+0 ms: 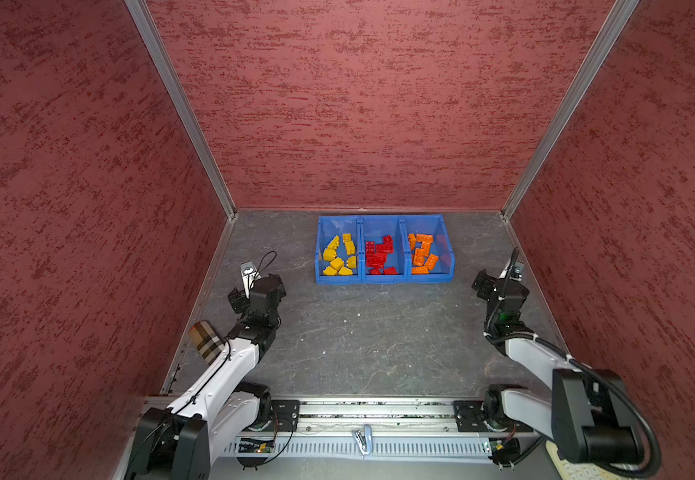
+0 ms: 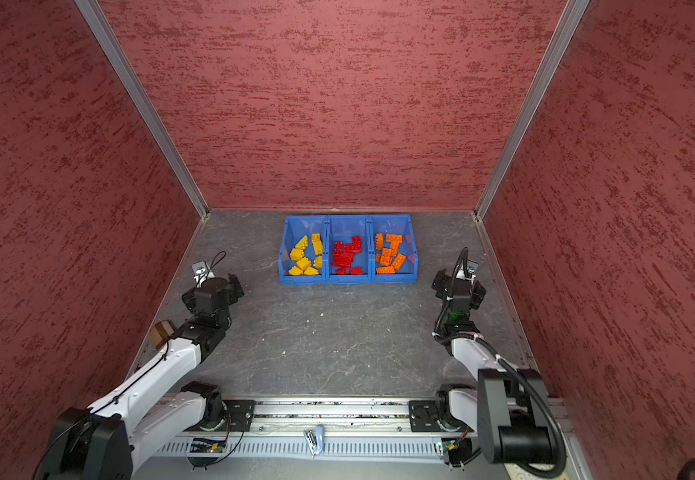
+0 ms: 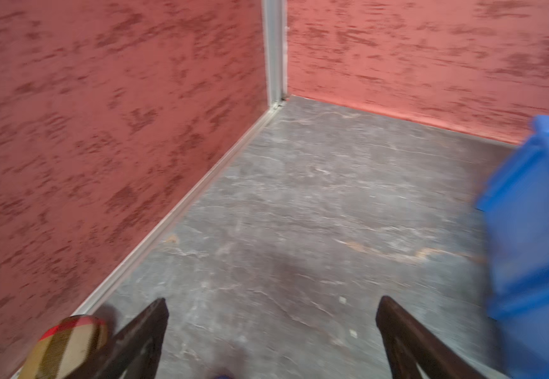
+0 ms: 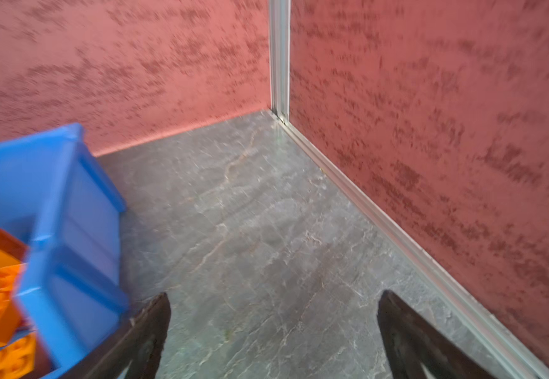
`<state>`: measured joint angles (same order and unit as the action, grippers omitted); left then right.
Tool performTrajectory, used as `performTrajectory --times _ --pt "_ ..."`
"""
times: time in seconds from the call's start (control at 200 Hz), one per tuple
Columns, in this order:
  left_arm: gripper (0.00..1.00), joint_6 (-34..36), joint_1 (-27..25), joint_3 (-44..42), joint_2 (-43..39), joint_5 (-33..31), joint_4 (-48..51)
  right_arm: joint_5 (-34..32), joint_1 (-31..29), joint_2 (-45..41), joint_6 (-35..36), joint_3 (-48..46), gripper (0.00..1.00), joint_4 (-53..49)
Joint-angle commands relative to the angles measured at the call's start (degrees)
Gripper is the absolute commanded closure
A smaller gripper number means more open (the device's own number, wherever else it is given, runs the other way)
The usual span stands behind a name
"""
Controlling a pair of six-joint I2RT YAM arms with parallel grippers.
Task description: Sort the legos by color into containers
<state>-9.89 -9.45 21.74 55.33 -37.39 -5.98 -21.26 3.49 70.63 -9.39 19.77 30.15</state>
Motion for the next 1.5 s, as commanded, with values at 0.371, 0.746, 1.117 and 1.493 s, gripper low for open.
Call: performTrajectory --times 0.371,0.746,1.117,1.493 --pt "0.00 7.85 6.84 -0.52 21.08 23.41 -33.67 26.53 3.11 15.29 5.81 0.19 0.01 26.82" --pt "0.01 8.77 10.28 -0.26 32.88 32.72 -46.65 26.80 3.04 17.90 6.31 -3.87 0.01 36.37" --pt "0.01 8.65 9.57 -0.87 32.87 29.93 -47.48 35.21 2.81 18.20 9.57 -4.73 0.01 38.36" --pt "0.01 8.47 9.81 -0.67 32.74 30.36 -46.70 32.69 2.78 18.19 8.75 -4.45 0.01 37.74"
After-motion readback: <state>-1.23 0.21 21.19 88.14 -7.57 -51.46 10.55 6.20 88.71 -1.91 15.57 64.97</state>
